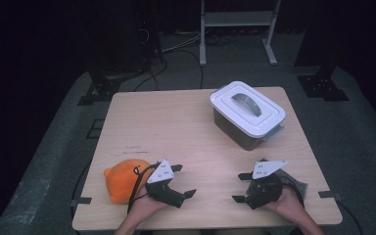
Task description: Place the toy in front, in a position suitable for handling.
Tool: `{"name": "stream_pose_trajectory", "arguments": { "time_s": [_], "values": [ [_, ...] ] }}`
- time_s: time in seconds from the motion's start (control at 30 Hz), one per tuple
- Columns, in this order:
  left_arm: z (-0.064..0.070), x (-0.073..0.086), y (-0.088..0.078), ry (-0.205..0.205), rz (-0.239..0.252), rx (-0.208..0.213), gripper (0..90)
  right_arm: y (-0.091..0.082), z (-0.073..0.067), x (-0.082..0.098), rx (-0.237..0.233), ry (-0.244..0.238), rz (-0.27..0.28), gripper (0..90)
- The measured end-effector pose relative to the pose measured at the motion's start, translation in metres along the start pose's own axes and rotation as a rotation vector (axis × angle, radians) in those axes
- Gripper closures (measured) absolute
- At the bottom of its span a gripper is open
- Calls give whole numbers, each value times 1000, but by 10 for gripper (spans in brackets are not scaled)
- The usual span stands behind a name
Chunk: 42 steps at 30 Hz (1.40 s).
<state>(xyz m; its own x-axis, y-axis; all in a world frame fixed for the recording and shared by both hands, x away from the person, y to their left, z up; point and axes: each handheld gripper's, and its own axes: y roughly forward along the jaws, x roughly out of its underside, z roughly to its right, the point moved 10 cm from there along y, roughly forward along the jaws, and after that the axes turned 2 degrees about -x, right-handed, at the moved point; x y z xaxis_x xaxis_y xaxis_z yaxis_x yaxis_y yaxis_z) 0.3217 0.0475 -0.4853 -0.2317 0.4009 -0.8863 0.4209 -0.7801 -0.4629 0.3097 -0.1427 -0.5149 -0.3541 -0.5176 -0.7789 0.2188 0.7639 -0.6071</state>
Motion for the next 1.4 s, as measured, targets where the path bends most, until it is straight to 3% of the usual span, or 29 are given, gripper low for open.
{"name": "stream_pose_trajectory", "arguments": {
  "time_s": [0.3,0.73,1.4],
  "values": [
    [1,-12,-8,29,18,0,61,-1,1,2,-2,8,-5,179],
    [-8,-35,-39,68,67,-15,71,1,-2,4,1,4,-28,179],
    [-44,-50,-98,92,122,-126,71,1,-3,4,-9,3,-23,179]
  ]
}}
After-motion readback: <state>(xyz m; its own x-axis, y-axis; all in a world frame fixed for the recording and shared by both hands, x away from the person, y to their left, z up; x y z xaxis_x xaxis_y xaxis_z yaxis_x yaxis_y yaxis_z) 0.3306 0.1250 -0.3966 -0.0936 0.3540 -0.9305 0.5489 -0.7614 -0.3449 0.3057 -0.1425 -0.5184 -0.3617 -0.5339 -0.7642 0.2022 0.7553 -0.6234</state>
